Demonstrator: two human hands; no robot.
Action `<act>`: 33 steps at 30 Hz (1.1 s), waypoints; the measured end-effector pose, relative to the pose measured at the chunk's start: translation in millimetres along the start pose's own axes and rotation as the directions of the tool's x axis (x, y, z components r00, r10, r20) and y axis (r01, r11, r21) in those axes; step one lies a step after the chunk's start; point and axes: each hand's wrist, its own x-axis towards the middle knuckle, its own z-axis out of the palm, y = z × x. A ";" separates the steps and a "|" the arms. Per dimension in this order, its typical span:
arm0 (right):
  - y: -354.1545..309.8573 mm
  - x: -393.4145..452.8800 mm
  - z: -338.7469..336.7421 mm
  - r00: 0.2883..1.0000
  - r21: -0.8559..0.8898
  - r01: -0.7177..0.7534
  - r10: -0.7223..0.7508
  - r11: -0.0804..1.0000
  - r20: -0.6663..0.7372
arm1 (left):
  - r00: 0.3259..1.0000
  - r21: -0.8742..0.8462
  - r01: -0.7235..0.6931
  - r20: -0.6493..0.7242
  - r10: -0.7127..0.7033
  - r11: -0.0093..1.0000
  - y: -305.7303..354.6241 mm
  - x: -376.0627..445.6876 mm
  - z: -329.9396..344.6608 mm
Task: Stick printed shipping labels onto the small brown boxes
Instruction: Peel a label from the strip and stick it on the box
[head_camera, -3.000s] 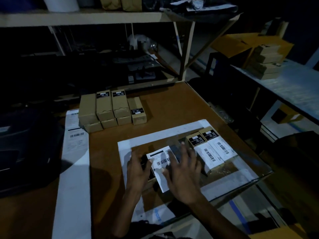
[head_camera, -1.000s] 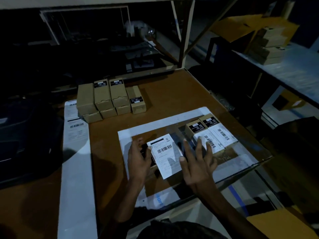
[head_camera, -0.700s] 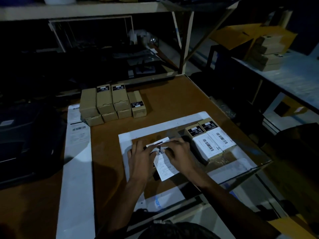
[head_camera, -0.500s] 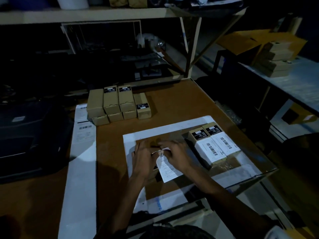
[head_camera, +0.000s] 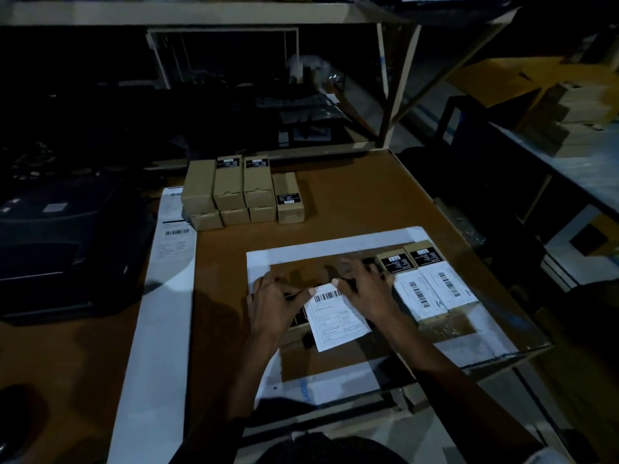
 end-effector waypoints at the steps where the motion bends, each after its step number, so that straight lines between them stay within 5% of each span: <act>1: -1.4 1.5 -0.6 1.000 -0.012 0.006 -0.006 1.000 -0.003 | 1.000 -0.059 0.013 0.005 -0.013 0.998 -2.9 1.2 1.1; 8: -35.0 3.6 15.8 0.990 0.037 0.077 -0.081 0.996 0.113 | 0.999 -0.247 0.020 -0.026 -0.027 0.969 -9.8 2.5 9.1; 13: -25.2 1.8 -3.1 0.990 0.074 -0.060 0.049 0.995 0.135 | 0.999 -0.192 0.035 0.028 -0.030 0.981 -1.2 -1.7 -1.4; 20: -56.2 -8.7 4.7 0.990 -0.285 0.042 -0.003 0.958 0.138 | 0.999 -0.209 -0.010 0.044 0.020 0.978 1.4 -5.4 -5.1; 24: -68.6 -17.3 19.7 0.989 -0.338 0.115 -0.074 0.934 0.131 | 0.997 -0.240 -0.072 -0.004 0.073 0.968 -1.8 -3.7 -2.8; 29: -26.8 -4.1 -5.5 0.999 -0.457 -0.022 0.039 0.889 0.028 | 0.999 -0.171 -0.040 0.016 0.043 0.985 -6.8 -1.1 4.1; 33: -56.9 -12.5 14.5 0.996 -0.452 0.039 0.003 0.891 0.092 | 0.992 -0.156 -0.115 -0.065 0.106 0.981 -8.8 0.2 7.4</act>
